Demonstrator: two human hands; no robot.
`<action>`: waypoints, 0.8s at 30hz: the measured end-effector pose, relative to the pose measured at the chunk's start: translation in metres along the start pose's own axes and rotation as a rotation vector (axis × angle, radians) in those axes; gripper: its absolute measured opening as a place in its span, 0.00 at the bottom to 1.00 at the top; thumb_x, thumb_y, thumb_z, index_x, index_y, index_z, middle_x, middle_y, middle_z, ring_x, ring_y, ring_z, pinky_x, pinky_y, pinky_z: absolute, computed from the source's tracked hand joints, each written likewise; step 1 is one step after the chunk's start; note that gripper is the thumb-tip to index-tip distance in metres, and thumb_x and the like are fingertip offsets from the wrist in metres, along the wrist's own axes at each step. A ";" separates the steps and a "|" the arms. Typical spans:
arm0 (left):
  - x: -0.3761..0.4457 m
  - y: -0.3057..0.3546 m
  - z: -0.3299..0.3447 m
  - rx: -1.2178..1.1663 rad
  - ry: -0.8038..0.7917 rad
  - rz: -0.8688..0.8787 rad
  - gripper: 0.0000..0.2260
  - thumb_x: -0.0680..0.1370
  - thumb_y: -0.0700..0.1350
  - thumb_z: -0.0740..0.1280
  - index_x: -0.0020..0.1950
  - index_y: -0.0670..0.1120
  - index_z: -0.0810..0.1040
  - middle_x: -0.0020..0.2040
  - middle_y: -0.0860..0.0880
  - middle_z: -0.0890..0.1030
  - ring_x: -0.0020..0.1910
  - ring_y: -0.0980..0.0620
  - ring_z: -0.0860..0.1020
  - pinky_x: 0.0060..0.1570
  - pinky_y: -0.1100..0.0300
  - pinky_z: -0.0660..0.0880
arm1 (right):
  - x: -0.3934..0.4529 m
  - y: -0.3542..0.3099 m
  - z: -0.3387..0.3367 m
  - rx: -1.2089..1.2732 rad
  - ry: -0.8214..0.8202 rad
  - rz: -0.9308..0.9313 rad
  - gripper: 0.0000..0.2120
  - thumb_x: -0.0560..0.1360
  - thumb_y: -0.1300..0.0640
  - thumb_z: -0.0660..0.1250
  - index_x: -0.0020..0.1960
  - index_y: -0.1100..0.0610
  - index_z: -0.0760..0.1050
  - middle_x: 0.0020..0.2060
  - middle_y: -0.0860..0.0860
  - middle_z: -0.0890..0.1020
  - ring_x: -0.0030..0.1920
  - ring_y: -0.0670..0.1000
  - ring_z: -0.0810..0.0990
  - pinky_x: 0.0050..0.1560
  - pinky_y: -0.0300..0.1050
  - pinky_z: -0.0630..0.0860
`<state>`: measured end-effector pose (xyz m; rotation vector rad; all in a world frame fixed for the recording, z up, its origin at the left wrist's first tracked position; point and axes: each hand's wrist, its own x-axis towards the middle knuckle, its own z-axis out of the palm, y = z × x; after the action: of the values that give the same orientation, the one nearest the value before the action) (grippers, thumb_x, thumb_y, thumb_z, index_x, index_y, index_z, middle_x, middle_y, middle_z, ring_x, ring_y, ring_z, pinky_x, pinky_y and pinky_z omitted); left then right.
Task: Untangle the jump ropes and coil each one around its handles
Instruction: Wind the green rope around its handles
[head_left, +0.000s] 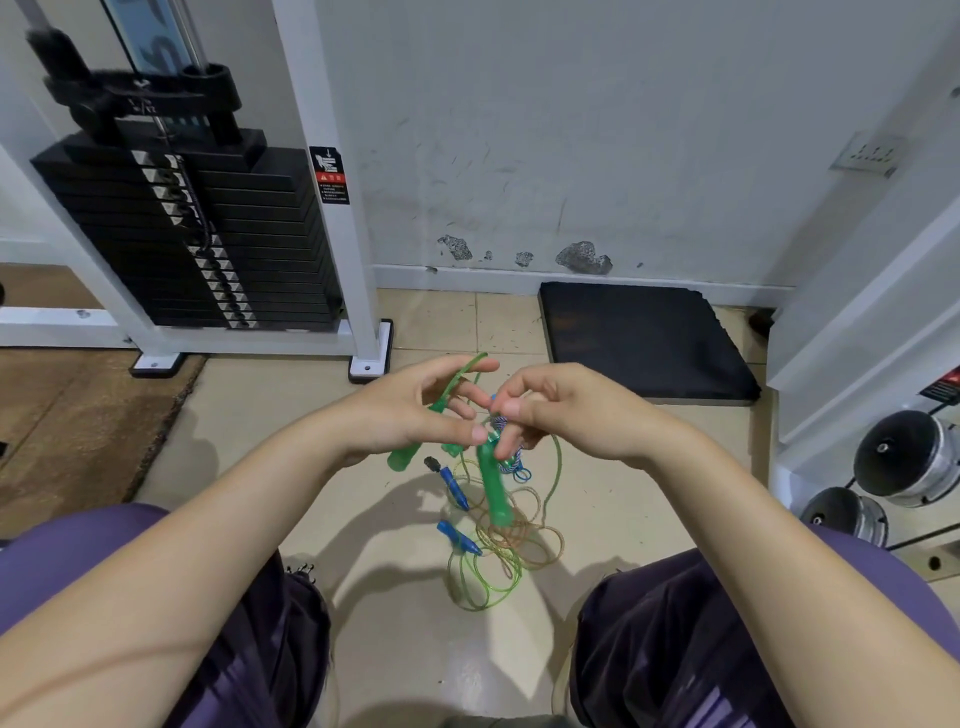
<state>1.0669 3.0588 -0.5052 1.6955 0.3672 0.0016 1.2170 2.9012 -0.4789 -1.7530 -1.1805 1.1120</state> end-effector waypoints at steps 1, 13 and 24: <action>0.000 0.000 0.001 -0.015 -0.021 -0.006 0.33 0.67 0.43 0.77 0.70 0.54 0.72 0.54 0.47 0.81 0.51 0.56 0.79 0.54 0.62 0.76 | 0.000 -0.002 0.000 0.047 0.020 -0.028 0.09 0.81 0.62 0.61 0.53 0.68 0.73 0.39 0.59 0.86 0.39 0.49 0.83 0.44 0.41 0.78; -0.008 0.012 0.008 -0.016 -0.110 0.001 0.03 0.77 0.36 0.70 0.50 0.40 0.78 0.31 0.47 0.78 0.31 0.48 0.78 0.37 0.60 0.78 | 0.008 0.005 0.004 0.008 0.234 -0.113 0.01 0.75 0.59 0.71 0.45 0.56 0.80 0.51 0.55 0.82 0.54 0.51 0.80 0.58 0.45 0.75; -0.012 0.012 -0.011 0.126 -0.141 -0.128 0.05 0.75 0.39 0.73 0.47 0.44 0.79 0.36 0.47 0.82 0.33 0.47 0.79 0.34 0.63 0.75 | 0.002 0.000 -0.007 -0.002 0.204 -0.018 0.05 0.76 0.62 0.68 0.50 0.57 0.81 0.33 0.48 0.76 0.33 0.42 0.73 0.36 0.33 0.69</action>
<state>1.0559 3.0652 -0.4895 1.7819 0.3756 -0.2378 1.2244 2.9028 -0.4768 -1.8060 -1.0705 0.8983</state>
